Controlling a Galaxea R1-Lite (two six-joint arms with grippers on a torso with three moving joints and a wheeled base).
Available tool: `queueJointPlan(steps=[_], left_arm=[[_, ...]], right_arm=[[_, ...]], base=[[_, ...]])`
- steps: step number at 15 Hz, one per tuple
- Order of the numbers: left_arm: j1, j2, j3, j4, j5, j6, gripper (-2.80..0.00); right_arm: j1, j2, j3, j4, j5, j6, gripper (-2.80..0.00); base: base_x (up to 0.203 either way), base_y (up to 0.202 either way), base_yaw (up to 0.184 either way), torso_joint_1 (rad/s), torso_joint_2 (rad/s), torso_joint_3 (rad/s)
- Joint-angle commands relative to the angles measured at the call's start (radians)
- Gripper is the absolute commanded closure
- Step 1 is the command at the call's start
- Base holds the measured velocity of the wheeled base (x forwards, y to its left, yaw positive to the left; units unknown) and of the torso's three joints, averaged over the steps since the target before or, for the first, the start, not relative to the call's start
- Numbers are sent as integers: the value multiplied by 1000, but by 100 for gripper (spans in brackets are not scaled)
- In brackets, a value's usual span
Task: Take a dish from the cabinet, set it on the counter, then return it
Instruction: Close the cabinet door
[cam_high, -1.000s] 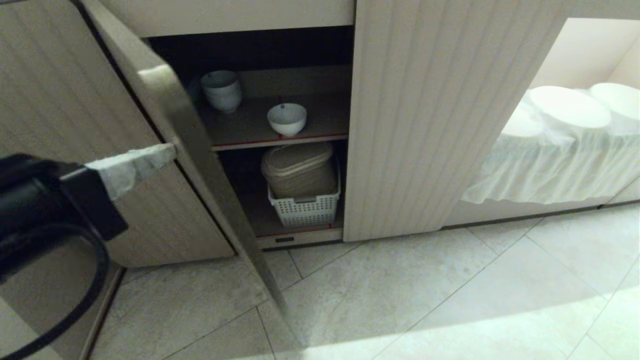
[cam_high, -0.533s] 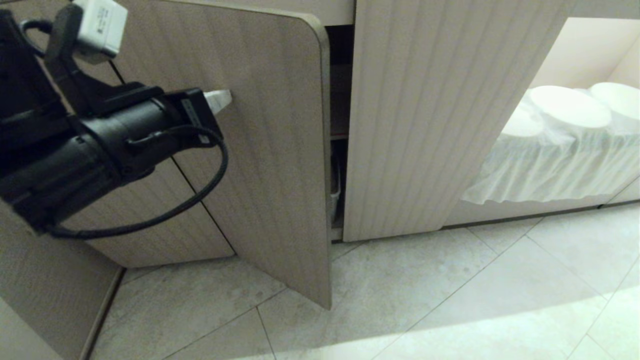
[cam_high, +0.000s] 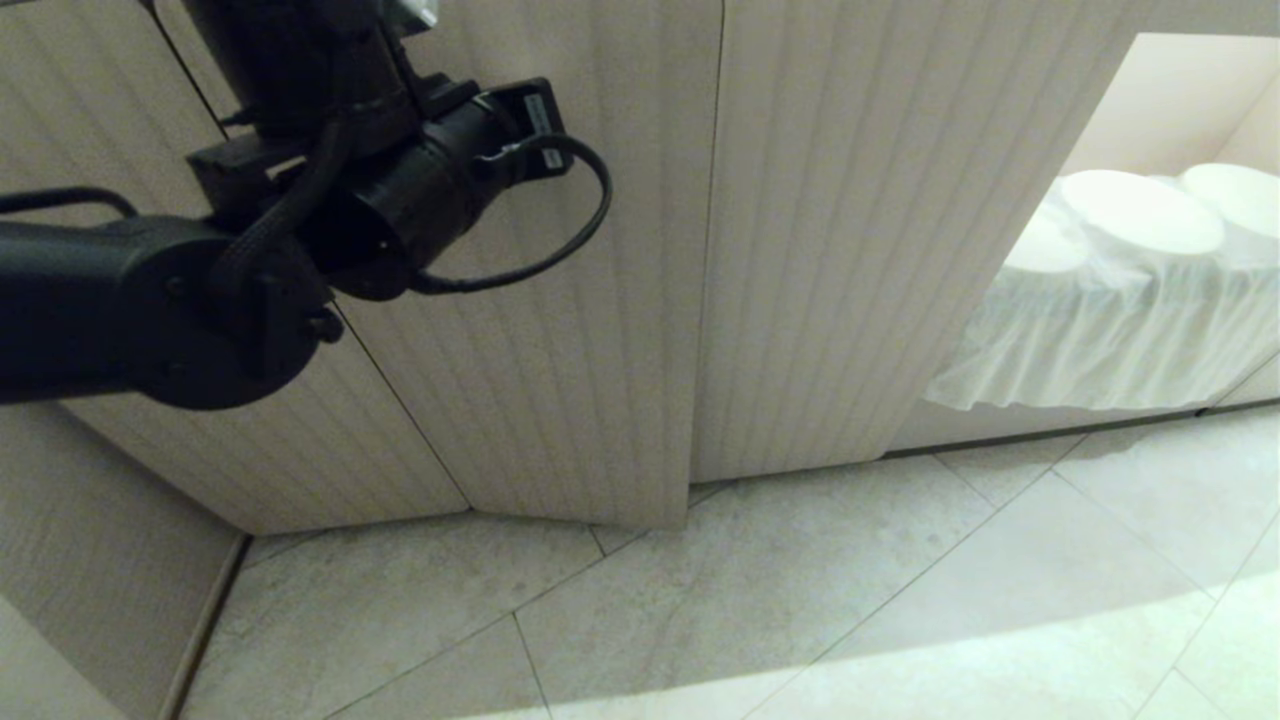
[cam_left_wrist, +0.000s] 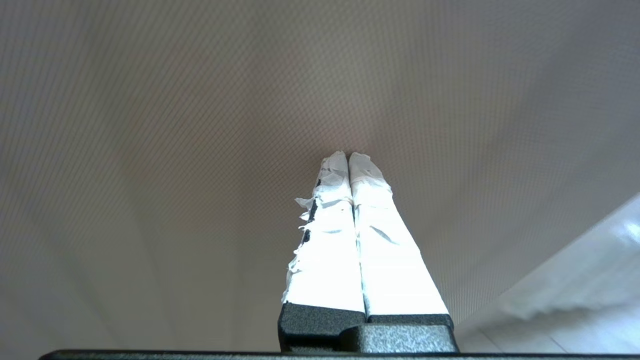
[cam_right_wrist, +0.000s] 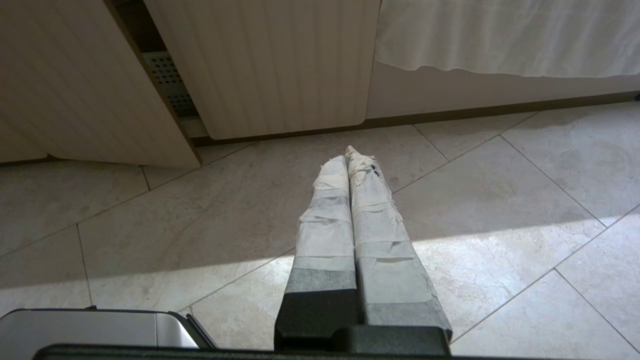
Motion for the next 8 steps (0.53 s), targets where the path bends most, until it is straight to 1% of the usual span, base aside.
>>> queueJointPlan(steps=[1, 4, 8], left_arm=[[-2, 50, -59, 6, 9, 30, 0], [-2, -4, -52, 25, 7, 76, 0], [-1, -111, -49, 116, 7, 185, 0]], right_arm=[[0, 0, 0, 0, 0, -1, 0], [1, 0, 0, 0, 0, -1, 0], [1, 0, 0, 0, 0, 1, 0]], base=[[0, 0, 0, 0, 0, 0], [0, 0, 0, 0, 0, 0], [0, 0, 0, 0, 0, 0]])
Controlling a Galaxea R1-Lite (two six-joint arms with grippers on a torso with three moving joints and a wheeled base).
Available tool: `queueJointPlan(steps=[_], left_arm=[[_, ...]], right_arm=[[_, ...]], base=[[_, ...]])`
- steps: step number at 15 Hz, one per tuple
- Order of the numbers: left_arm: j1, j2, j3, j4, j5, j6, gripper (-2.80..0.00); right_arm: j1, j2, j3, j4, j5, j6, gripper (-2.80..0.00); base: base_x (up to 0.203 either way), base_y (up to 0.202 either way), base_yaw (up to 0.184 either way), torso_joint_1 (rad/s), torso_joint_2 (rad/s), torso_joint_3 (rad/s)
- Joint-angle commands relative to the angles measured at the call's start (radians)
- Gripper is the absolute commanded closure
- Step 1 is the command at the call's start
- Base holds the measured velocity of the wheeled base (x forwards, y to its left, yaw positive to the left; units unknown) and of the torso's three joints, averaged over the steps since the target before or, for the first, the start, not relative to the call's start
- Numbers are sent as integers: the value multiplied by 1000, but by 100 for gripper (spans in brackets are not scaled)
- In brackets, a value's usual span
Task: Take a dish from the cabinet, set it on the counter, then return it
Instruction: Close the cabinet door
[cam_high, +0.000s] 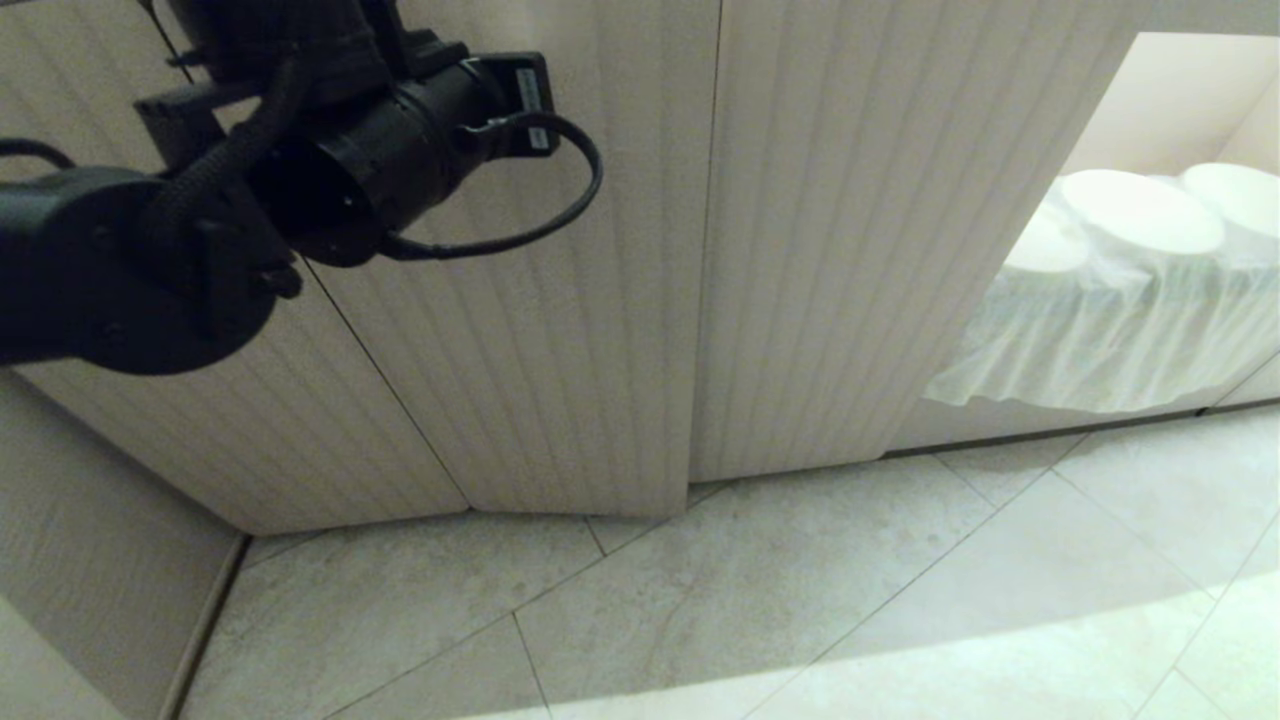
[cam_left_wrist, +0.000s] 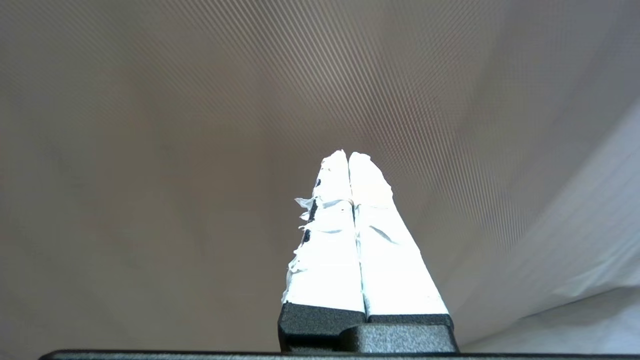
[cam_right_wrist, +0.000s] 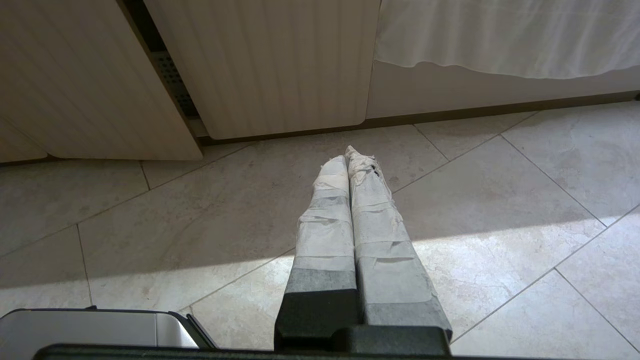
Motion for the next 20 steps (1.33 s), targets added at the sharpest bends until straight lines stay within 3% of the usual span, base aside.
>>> queueJointPlan(steps=[1, 6, 8, 14, 20], left_arm=[[1, -106, 16, 28, 3, 57, 0], [-10, -315, 250, 52, 4, 221, 0], [-61, -399, 370, 52, 4, 256, 0], [-184, -674, 902, 44, -16, 315, 0], [-279, -1078, 1303, 40, -35, 316, 0]], right_arm=[[1, 0, 0, 0, 0, 1, 0], [0, 0, 0, 0, 0, 0, 0], [0, 0, 0, 0, 0, 0, 0], [0, 0, 0, 0, 0, -1, 0], [1, 0, 0, 0, 0, 0, 0]], base=[[0, 0, 0, 0, 0, 0], [0, 0, 0, 0, 0, 0], [0, 0, 0, 0, 0, 0], [0, 0, 0, 0, 0, 0], [0, 0, 0, 0, 0, 0]])
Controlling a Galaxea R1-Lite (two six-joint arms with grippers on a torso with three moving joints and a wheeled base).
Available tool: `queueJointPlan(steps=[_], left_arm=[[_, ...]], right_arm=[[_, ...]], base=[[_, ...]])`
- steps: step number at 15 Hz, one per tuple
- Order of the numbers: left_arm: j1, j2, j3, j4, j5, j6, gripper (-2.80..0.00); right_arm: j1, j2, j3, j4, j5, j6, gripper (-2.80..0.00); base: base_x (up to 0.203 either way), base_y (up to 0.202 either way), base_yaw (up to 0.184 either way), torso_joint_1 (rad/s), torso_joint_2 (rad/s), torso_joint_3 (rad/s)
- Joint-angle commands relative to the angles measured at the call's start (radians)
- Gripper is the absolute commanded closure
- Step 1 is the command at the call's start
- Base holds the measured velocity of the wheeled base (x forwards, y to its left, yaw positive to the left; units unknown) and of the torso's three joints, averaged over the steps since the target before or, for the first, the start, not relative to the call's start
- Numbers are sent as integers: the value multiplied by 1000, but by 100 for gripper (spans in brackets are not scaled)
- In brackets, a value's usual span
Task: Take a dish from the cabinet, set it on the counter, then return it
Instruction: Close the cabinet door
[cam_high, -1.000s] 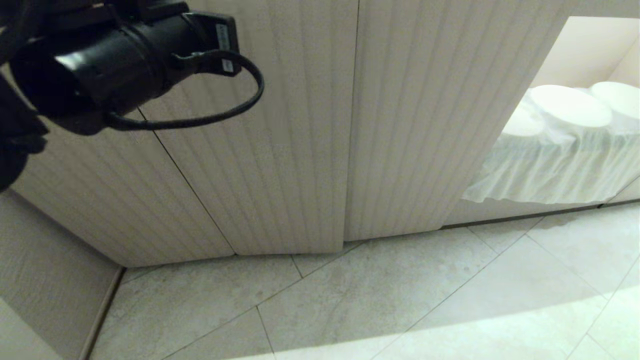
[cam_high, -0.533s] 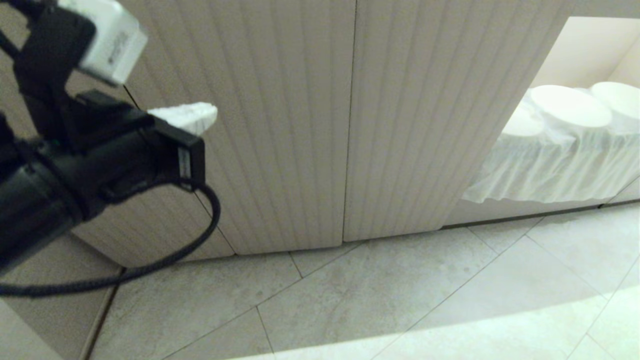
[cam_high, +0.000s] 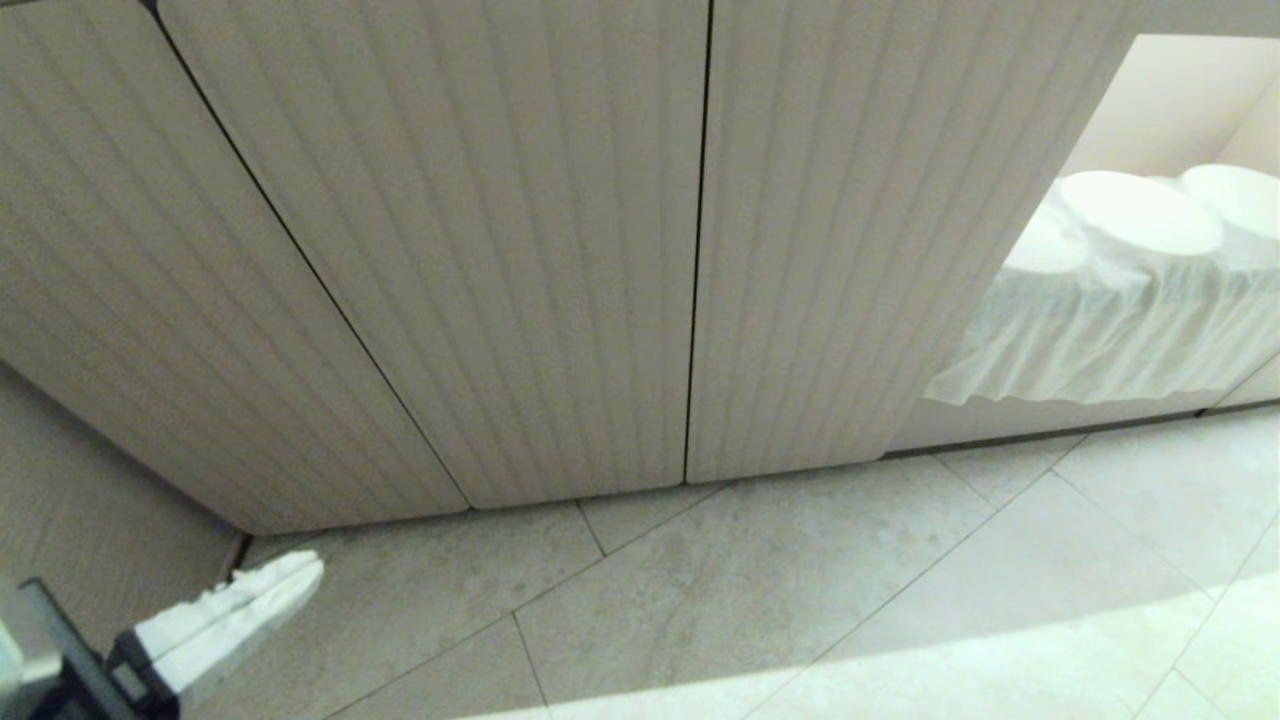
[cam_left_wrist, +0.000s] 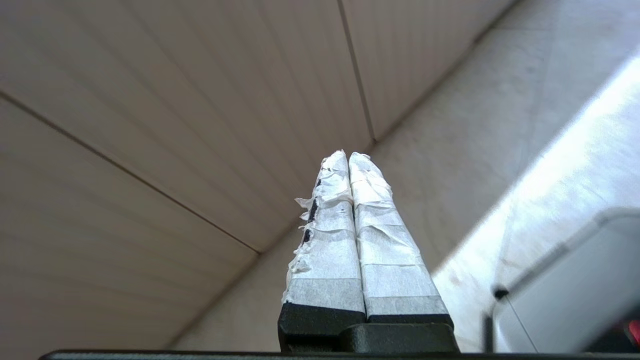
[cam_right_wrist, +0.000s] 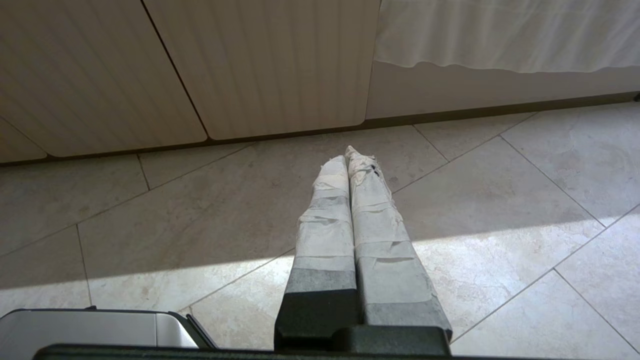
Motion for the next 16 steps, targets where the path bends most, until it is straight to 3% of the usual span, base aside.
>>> queueJointPlan(steps=[1, 2, 5, 10, 12, 16], left_arm=[[5, -224, 164, -4, -4, -23, 0], [49, -280, 203, 8, -27, -52, 0], [267, -356, 224, 72, -179, -129, 0], [746, -406, 227, 114, -454, -150, 0], [807, -471, 228, 169, -501, -164, 0], [857, -624, 229, 304, -509, -239, 0]], right_arm=[[0, 0, 0, 0, 0, 1, 0], [0, 0, 0, 0, 0, 1, 0], [1, 0, 0, 0, 0, 1, 0], [0, 0, 0, 0, 0, 1, 0], [0, 0, 0, 0, 0, 0, 0], [1, 0, 0, 0, 0, 1, 0]], base=[[0, 0, 0, 0, 0, 0], [0, 0, 0, 0, 0, 0], [0, 0, 0, 0, 0, 0], [0, 0, 0, 0, 0, 0], [0, 0, 0, 0, 0, 0], [0, 0, 0, 0, 0, 0]])
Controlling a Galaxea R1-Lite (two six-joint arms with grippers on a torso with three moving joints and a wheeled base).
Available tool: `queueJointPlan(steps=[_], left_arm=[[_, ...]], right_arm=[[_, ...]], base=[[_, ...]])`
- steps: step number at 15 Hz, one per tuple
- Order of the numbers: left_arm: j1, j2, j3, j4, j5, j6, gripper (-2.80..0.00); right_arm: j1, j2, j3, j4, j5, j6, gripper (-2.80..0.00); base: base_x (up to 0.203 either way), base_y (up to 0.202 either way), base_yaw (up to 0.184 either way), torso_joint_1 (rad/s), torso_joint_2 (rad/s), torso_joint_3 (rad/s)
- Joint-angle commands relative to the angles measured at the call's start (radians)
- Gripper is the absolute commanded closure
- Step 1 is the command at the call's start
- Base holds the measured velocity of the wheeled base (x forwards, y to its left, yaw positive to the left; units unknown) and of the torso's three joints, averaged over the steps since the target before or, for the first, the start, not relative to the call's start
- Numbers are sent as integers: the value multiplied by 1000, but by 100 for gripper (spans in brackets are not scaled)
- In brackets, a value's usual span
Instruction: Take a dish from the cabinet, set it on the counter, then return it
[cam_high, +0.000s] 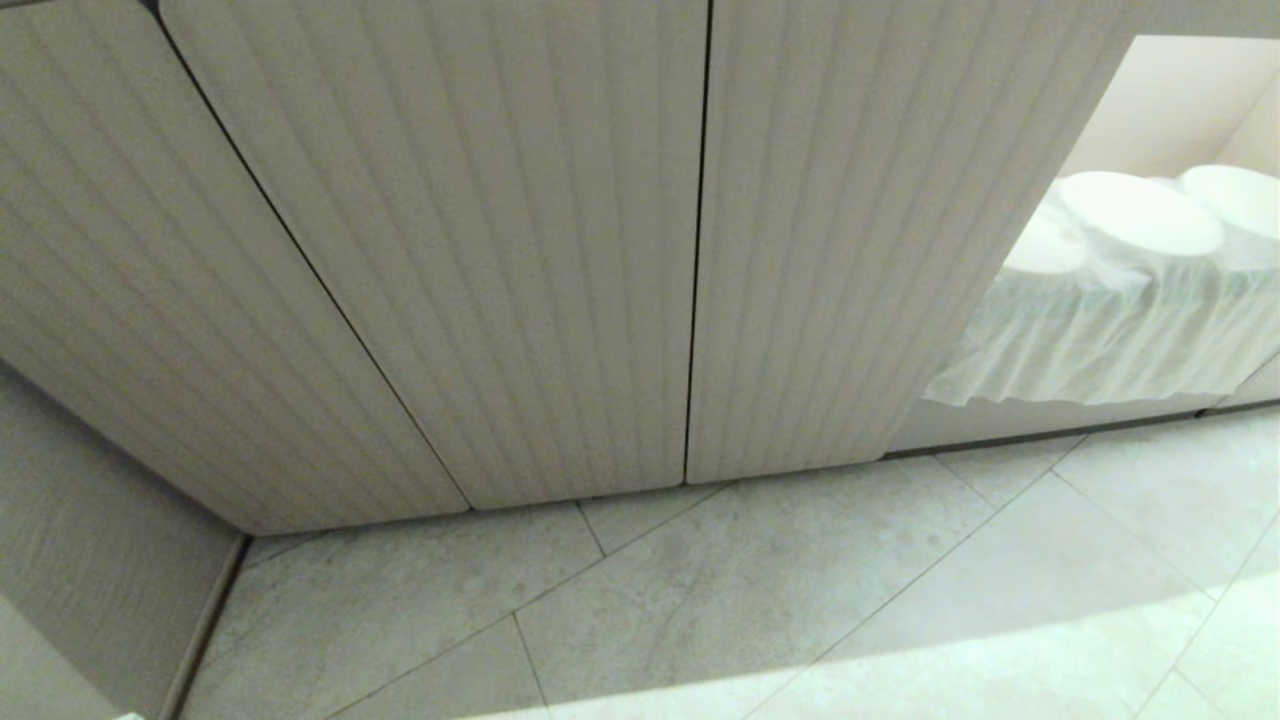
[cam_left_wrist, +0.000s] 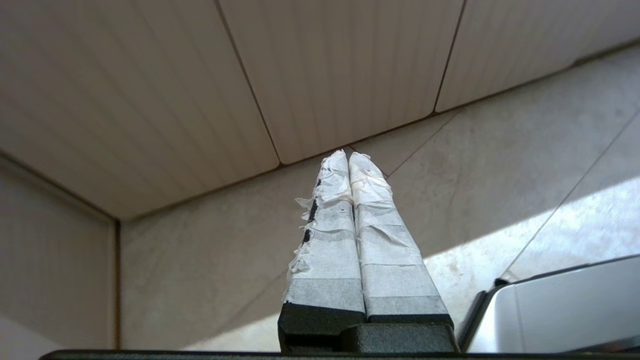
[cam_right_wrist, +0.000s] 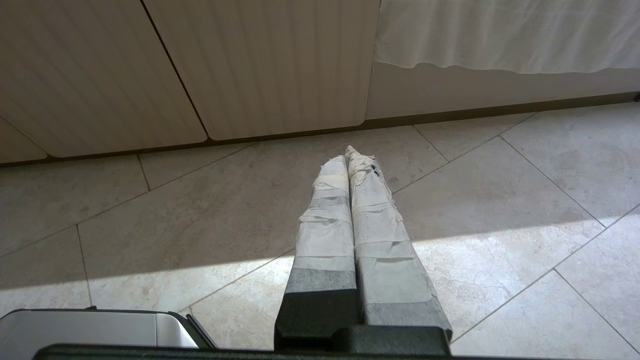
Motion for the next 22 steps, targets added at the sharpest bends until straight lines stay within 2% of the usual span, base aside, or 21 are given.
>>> queueJointPlan(steps=[1, 5, 8, 9, 22], left_arm=[[21, -127, 1, 33, -2, -52, 0], [24, -257, 1, 46, 8, -182, 0], [24, -257, 1, 134, 156, -207, 0], [24, -257, 1, 168, 185, -222, 0], [25, -257, 1, 167, 185, -224, 0]], right_arm=[[1, 0, 0, 0, 0, 1, 0], [1, 0, 0, 0, 0, 0, 0], [1, 0, 0, 0, 0, 0, 0], [1, 0, 0, 0, 0, 0, 0], [1, 0, 0, 0, 0, 0, 0]], base=[[0, 0, 0, 0, 0, 0], [0, 0, 0, 0, 0, 0], [0, 0, 0, 0, 0, 0], [0, 0, 0, 0, 0, 0], [0, 0, 0, 0, 0, 0]])
